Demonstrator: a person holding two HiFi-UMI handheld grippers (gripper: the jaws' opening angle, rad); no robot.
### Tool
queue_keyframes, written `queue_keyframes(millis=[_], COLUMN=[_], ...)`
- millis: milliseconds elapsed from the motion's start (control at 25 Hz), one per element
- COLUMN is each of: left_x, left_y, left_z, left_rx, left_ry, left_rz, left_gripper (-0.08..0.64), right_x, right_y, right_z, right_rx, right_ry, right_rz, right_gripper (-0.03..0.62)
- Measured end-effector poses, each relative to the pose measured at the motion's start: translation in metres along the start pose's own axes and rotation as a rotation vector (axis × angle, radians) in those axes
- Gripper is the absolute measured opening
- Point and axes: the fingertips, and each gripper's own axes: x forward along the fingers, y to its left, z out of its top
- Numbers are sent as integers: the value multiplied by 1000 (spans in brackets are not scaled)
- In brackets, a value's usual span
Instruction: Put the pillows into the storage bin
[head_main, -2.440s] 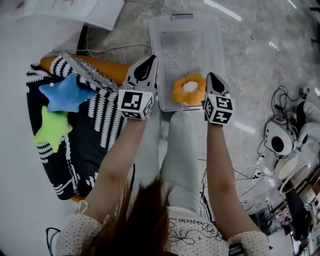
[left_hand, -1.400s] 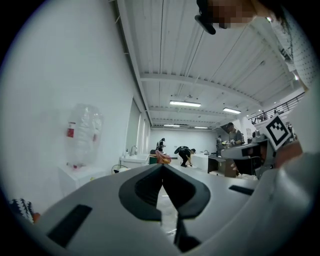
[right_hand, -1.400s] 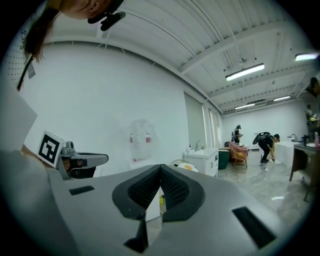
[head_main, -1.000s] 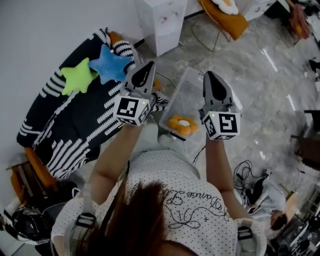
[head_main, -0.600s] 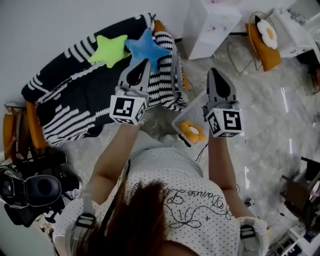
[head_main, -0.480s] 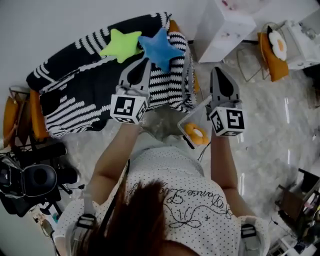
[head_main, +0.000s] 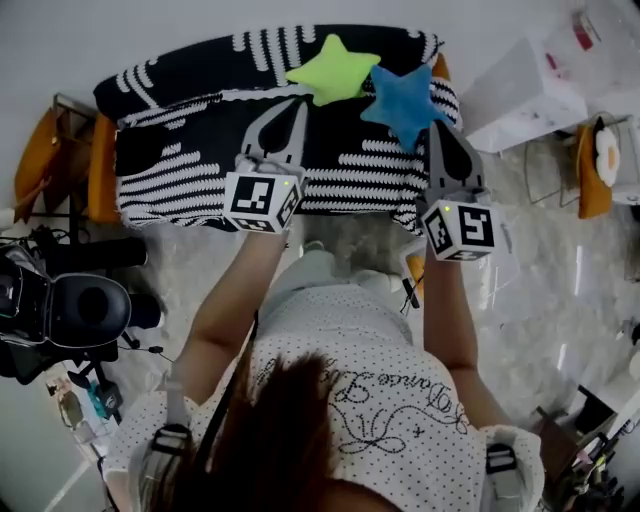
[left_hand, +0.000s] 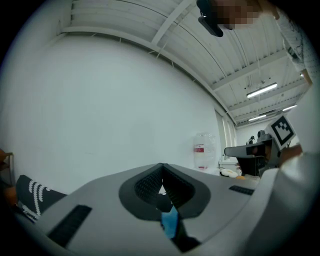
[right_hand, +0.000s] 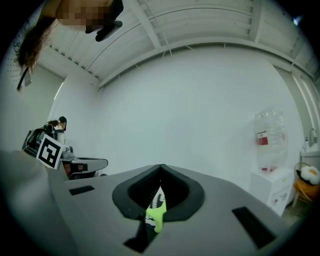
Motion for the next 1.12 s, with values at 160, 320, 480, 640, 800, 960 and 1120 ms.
queue_keyframes(millis=[160, 320, 480, 640, 800, 960, 1120], left_x=[-23, -41, -48, -42, -21, 9, 51], left_y=[53, 87, 107, 121, 133, 150, 163], left_z=[-1, 0, -4, -11, -15, -15, -14], left_rx=[-1, -6, -27, -46, -48, -37, -26], left_ry=[3, 1, -3, 1, 8, 7, 6], left_rz=[31, 58, 91, 127, 159, 190, 224], left_gripper=[3, 3, 3, 3, 3, 3, 3], right_x=[34, 54, 69, 85, 115, 157, 202], right_y=[47, 73, 84, 82, 67, 57, 36], right_z=[0, 4, 4, 0, -5, -2, 4], right_rx=[-6, -6, -9, -8, 19, 27, 27], right_ry=[5, 9, 18, 27, 28, 10, -3], right_rz=[37, 46, 64, 82, 106, 150, 202], right_gripper=[11, 12, 12, 12, 11, 12, 12])
